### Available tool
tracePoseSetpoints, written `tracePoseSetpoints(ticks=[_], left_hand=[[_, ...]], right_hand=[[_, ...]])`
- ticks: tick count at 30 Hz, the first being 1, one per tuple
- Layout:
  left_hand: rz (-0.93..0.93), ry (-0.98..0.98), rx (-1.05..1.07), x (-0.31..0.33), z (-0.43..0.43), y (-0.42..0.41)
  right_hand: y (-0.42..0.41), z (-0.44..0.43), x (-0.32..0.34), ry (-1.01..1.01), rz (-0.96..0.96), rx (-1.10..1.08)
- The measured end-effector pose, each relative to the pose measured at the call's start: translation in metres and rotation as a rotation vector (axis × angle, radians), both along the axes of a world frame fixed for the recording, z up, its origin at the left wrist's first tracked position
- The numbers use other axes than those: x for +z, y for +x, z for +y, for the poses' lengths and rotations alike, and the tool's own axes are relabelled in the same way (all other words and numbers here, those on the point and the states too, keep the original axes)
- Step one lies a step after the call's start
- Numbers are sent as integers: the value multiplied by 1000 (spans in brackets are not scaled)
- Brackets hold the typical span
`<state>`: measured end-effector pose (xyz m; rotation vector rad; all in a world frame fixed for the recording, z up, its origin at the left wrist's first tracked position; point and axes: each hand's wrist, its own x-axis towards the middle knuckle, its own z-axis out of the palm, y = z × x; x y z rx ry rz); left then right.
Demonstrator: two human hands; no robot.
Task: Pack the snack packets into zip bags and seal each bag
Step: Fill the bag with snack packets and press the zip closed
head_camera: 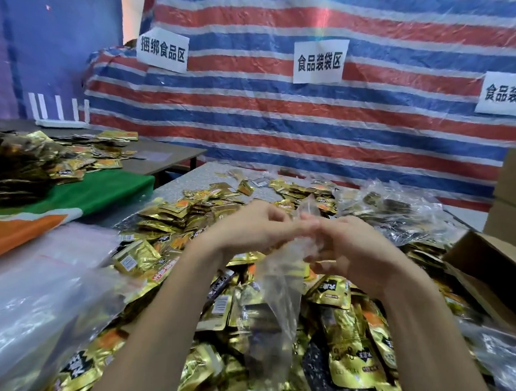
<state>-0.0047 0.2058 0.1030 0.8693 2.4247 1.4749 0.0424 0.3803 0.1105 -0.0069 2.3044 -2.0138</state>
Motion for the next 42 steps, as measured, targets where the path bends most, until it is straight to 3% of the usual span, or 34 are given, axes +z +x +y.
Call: tracePoseSetpoints(ticks=[5, 13, 18, 25, 30, 33, 37, 40, 42], left_hand=[[32, 96, -46, -2, 2, 0], [-97, 50, -235, -3, 11, -5], [-160, 117, -321, 0, 5, -12], [-204, 261, -175, 6, -3, -13], [-191, 10, -76, 8, 11, 4], [-195, 46, -23, 5, 13, 12], [-233, 108, 167, 6, -7, 12], [-152, -17, 142, 17, -15, 9], [-120, -33, 77, 25, -11, 10]], right_hand=[[14, 6, 12, -64, 51, 108], [20, 15, 11, 181, 70, 45], [20, 20, 12, 190, 46, 64], [28, 27, 20, 93, 77, 4], [28, 12, 19, 222, 124, -16], [27, 6, 19, 311, 101, -90], [25, 14, 21, 390, 88, -357], [24, 21, 20, 564, 177, -505], [22, 19, 17, 662, 216, -488]])
